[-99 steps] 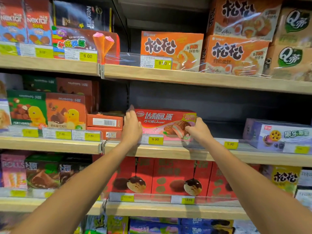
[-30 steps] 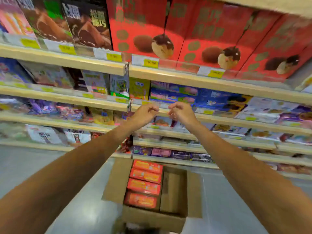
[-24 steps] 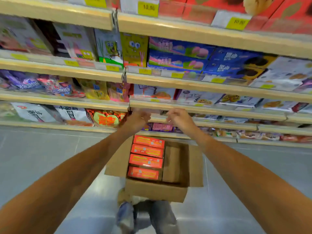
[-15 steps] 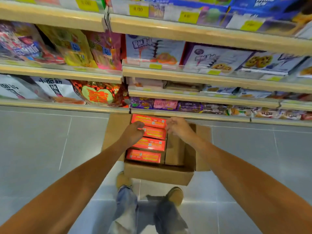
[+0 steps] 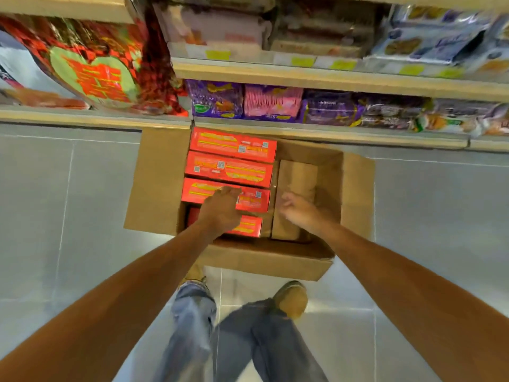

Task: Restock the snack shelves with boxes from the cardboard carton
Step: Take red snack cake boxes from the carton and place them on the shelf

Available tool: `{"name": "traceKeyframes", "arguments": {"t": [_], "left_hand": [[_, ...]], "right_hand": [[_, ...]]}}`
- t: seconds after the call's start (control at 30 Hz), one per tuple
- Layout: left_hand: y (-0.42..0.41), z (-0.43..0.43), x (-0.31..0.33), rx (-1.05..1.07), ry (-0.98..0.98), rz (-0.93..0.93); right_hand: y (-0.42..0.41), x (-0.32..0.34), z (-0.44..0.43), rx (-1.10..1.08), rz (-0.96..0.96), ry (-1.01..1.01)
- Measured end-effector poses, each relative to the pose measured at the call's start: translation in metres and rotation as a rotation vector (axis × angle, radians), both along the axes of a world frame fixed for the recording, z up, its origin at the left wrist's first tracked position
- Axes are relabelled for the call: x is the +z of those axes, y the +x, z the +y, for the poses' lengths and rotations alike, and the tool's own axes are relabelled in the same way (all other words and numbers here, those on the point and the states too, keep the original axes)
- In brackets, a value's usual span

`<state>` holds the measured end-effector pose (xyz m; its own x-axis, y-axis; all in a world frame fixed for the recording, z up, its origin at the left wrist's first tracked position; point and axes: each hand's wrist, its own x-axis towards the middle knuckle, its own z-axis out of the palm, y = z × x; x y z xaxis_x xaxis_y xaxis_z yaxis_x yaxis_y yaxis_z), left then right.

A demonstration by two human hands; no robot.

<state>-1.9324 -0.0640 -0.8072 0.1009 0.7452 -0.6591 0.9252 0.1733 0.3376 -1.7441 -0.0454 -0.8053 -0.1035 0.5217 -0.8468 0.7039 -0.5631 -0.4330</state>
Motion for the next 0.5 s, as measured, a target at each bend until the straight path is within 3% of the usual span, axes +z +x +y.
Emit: {"name": "traceKeyframes", "arguments": {"t": [0.33,0.5], "left_hand": [[-0.025,0.017,-0.095,-0.270,0.105,0.187],[-0.034,0.011,-0.117,-0.412,0.195,0.308]], "right_hand": [[-0.029,-0.079,0.015,-0.020,0.228,-0.021],[-0.036,-0.106,0.014,-0.048,0.216,-0.012]]}}
